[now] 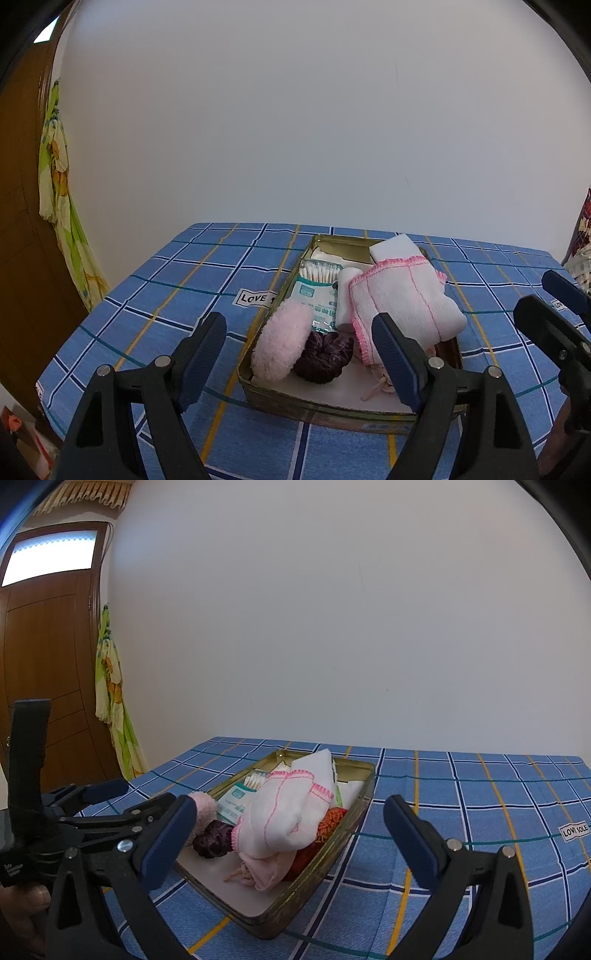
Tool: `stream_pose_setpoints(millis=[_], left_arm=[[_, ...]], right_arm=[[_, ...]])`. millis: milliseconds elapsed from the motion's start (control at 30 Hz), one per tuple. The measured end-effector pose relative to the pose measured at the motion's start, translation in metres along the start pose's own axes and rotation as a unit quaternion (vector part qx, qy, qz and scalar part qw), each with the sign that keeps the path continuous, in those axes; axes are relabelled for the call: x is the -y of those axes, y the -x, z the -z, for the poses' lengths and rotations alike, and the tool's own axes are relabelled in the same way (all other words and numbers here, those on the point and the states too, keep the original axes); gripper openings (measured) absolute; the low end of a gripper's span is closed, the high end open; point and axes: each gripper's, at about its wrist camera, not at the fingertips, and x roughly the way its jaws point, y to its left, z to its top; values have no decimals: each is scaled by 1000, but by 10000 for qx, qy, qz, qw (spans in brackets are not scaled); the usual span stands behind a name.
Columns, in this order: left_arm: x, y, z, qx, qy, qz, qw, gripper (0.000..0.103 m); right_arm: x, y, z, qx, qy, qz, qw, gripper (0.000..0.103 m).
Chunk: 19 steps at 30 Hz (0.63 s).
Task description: Organize soft objects
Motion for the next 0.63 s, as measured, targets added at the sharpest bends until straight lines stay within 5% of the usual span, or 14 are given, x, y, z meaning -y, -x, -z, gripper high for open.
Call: stream_pose_setpoints(millis=[200, 633], left_arm=[[-3, -4, -1, -58, 68, -19, 10000, 93], [-2, -6, 1, 71, -6, -266, 9996, 93]], right_arm=[[1, -1, 1, -9, -17, 5, 10000, 103], [4, -5, 2, -37, -41, 12, 10000, 103]])
